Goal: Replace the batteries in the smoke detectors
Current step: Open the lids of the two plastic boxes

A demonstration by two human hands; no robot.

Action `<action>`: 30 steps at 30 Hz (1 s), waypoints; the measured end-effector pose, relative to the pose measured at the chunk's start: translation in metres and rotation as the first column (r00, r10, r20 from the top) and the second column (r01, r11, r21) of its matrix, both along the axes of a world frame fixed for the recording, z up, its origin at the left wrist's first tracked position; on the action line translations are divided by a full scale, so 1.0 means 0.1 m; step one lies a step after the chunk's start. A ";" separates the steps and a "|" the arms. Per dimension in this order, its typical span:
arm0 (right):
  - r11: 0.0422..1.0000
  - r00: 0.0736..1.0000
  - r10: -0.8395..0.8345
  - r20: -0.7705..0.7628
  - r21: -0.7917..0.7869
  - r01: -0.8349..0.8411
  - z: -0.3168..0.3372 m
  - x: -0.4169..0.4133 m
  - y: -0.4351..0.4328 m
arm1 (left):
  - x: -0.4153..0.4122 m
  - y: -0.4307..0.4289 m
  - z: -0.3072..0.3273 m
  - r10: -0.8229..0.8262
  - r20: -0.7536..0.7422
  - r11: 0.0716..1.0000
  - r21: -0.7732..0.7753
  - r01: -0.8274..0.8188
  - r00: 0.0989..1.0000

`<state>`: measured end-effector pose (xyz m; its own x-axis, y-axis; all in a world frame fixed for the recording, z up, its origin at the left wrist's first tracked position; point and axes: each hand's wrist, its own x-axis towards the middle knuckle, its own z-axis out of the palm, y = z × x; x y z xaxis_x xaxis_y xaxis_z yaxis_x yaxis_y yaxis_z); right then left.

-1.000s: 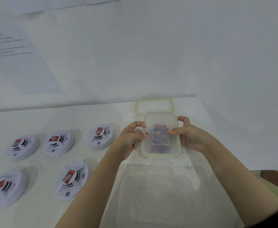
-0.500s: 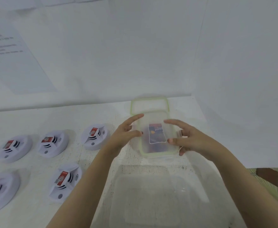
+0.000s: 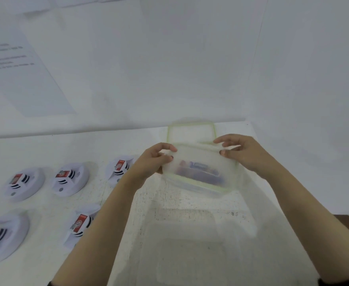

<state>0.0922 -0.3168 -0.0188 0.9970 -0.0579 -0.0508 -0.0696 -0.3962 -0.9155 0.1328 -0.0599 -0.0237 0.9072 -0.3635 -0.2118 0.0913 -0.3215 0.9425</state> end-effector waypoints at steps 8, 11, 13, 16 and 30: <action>0.972 0.985 -0.131 -0.115 -0.211 0.105 -0.01 -0.15 0.06 | -0.27 0.16 0.02 0.068 -0.012 0.998 -0.007 -0.068 0.998; 0.996 0.991 -0.090 -0.101 0.018 0.092 -0.01 -0.29 -0.07 | -0.31 0.17 0.06 0.111 -0.044 0.988 -0.107 -0.115 0.993; 0.986 0.996 0.009 -0.085 0.167 0.005 0.00 -0.39 -0.18 | -0.32 0.21 0.04 0.151 -0.036 0.968 -0.197 -0.155 0.988; 0.937 0.984 0.173 -0.045 0.317 -0.150 0.00 -0.50 -0.30 | -0.33 0.28 0.01 0.133 -0.003 0.916 -0.381 -0.124 0.991; 0.926 0.914 -0.340 0.220 0.248 0.285 0.33 0.33 -0.08 | 0.08 0.02 0.38 0.442 0.440 0.896 -0.245 -0.370 0.782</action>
